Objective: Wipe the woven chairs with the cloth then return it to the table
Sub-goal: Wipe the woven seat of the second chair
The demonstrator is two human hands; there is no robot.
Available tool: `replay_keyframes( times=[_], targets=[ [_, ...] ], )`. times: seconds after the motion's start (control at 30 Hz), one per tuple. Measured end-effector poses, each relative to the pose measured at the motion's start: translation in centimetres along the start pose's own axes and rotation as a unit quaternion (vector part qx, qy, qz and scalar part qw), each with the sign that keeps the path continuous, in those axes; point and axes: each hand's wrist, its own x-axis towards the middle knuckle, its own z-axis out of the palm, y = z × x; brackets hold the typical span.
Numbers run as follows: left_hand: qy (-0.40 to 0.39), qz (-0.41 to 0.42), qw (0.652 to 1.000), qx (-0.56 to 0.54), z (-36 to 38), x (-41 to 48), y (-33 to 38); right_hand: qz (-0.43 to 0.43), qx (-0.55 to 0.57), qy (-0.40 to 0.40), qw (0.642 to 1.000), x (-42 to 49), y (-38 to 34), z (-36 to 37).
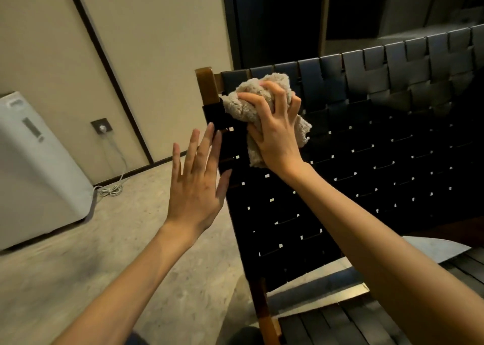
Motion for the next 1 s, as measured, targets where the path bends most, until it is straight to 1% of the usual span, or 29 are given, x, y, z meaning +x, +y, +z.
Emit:
replay_keyframes(
  times=[0.13,0.23,0.3,0.37,0.43,0.47,0.53,0.6,0.63,0.67,0.7,0.73,0.8,0.87,0.9,0.93,0.97,1.0],
  targets=[
    [-0.010,0.003,0.999,-0.046,0.8,-1.3,0.2,-0.045,-0.018,-0.004,0.999,-5.3,0.9,-0.3],
    [-0.020,0.004,0.997,-0.073,1.7,-2.5,0.9,-0.073,-0.046,-0.025,0.996,-11.1,2.0,-0.3],
    [-0.035,0.016,0.996,-0.082,2.5,-3.6,1.5,-0.116,-0.076,-0.052,0.989,-15.2,3.1,-0.4],
    [-0.050,0.027,0.995,-0.086,3.3,-4.8,2.0,-0.135,-0.097,-0.103,0.981,-19.0,4.0,-0.8],
    [-0.062,0.041,0.995,-0.067,4.0,-6.0,2.5,-0.137,-0.102,-0.159,0.972,-22.0,4.3,-1.2],
    [-0.063,0.050,0.995,-0.053,4.3,-6.4,2.6,-0.149,-0.100,-0.174,0.968,-23.0,4.4,-1.4],
    [-0.064,0.061,0.995,-0.035,4.8,-7.3,3.0,-0.205,-0.089,-0.199,0.954,-24.4,4.9,-1.9],
    [-0.061,0.070,0.996,-0.011,5.1,-8.0,3.2,-0.284,-0.102,-0.230,0.925,-24.7,6.1,-2.7],
    [-0.056,0.082,0.995,0.009,5.2,-8.2,3.4,-0.310,-0.115,-0.241,0.912,-24.8,6.9,-3.2],
    [-0.053,0.099,0.993,0.029,5.2,-8.4,3.7,-0.309,-0.123,-0.250,0.909,-24.9,7.7,-3.7],
    [-0.051,0.118,0.991,0.046,5.3,-8.5,4.0,-0.278,-0.130,-0.250,0.918,-25.0,8.5,-4.1],
    [-0.050,0.139,0.987,0.060,5.4,-8.5,4.3,-0.218,-0.137,-0.236,0.937,-25.2,9.1,-4.4],
    [-0.049,0.177,0.980,0.079,5.6,-8.3,5.2,-0.079,-0.152,-0.155,0.973,-25.3,10.4,-4.9],
    [-0.052,0.205,0.974,0.086,5.7,-7.6,6.0,0.062,-0.147,-0.056,0.986,-25.0,11.4,-5.0],
    [-0.055,0.215,0.971,0.088,5.8,-7.3,6.4,0.151,-0.132,-0.011,0.980,-24.5,11.6,-4.9],
    [-0.059,0.218,0.970,0.090,5.9,-6.9,6.8,0.242,-0.107,0.036,0.964,-24.0,11.6,-4.7],
    [-0.065,0.217,0.970,0.093,5.9,-6.6,7.1,0.316,-0.085,0.076,0.942,-23.5,11.4,-4.4],
    [-0.071,0.212,0.970,0.098,5.9,-6.3,7.3,0.349,-0.078,0.094,0.929,-23.2,10.9,-4.0]
  ],
)
